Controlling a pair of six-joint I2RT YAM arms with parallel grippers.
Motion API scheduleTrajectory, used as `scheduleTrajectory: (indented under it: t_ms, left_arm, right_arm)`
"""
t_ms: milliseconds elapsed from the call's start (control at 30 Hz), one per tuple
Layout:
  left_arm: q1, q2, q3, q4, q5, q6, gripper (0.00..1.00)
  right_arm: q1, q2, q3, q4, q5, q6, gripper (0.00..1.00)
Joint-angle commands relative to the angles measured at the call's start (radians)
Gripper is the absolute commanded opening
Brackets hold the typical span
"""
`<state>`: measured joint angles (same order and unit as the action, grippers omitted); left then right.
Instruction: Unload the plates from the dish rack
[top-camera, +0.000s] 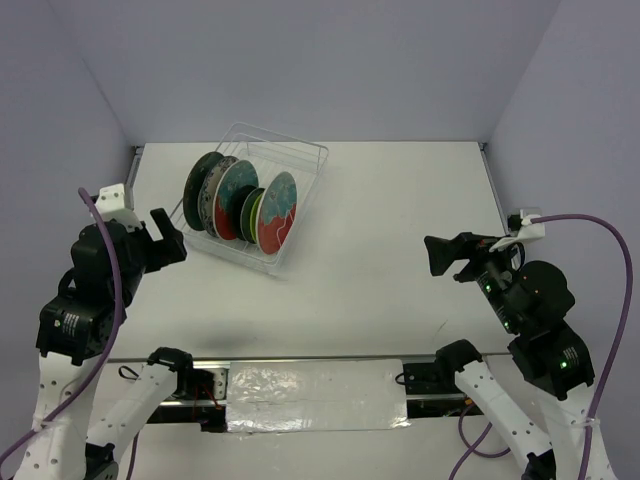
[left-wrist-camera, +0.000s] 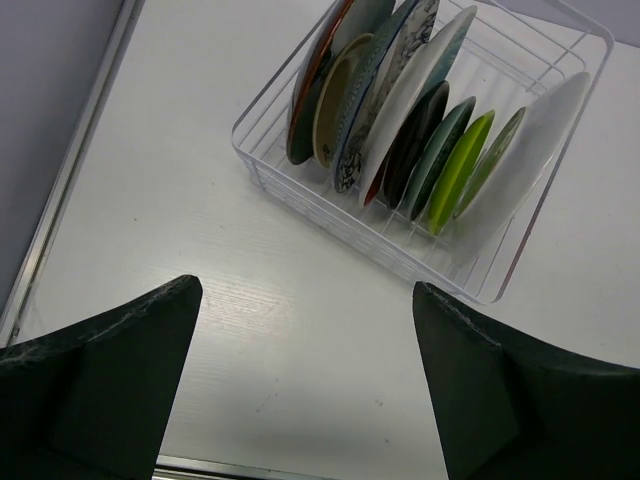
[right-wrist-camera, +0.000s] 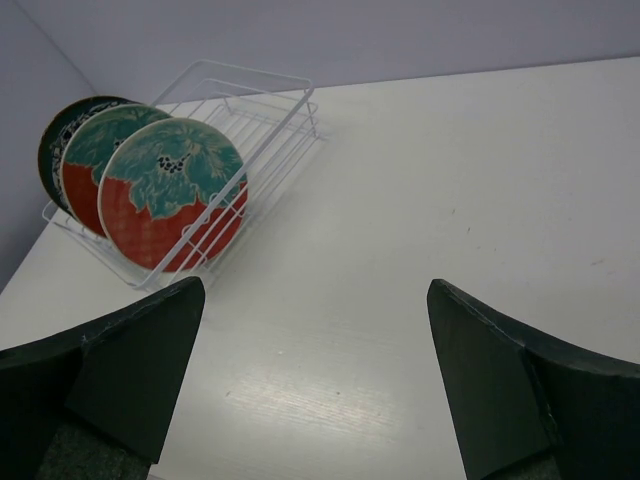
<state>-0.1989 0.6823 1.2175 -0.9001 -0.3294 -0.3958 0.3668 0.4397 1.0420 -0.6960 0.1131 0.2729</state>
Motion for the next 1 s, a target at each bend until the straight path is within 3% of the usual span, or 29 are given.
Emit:
scheduleTrajectory:
  t_ms: [0, 300, 467, 500, 533, 567, 700, 967]
  left_arm:
    - [-0.004, -0.004, -0.003, 0.024, -0.04, -0.012, 1.0]
    - [-0.004, 0.011, -0.035, 0.142, 0.035, -0.021, 1.0]
    - [-0.028, 0.184, 0.019, 0.231, 0.066, -0.029, 0.99]
    - [-0.066, 0.227, 0.057, 0.239, 0.031, -0.035, 1.0]
    - [-0.114, 0.325, 0.075, 0.239, -0.094, -0.046, 1.0]
    - [-0.229, 0.377, 0.127, 0.233, -0.149, -0.046, 0.99]
    - [-0.411, 0.638, 0.252, 0.19, -0.273, -0.055, 0.99]
    - [-0.478, 0.893, 0.35, 0.24, -0.396, -0.041, 0.85]
  right_arm:
    - [0.009, 0.005, 0.033, 0.004, 0.028, 0.009, 1.0]
    - [0.008, 0.02, -0.002, 0.046, 0.0, 0.009, 1.0]
    - [0.009, 0.135, 0.044, -0.019, 0.013, 0.014, 1.0]
    - [0.009, 0.177, 0.052, -0.032, 0.013, 0.009, 1.0]
    - [0.009, 0.195, 0.065, -0.037, 0.017, 0.009, 1.0]
    - [0.011, 0.212, 0.069, -0.04, 0.019, 0.009, 1.0]
    - [0.014, 0.267, 0.072, -0.02, 0.007, 0.002, 1.0]
    - [0.021, 0.286, 0.016, 0.033, -0.069, -0.011, 1.0]
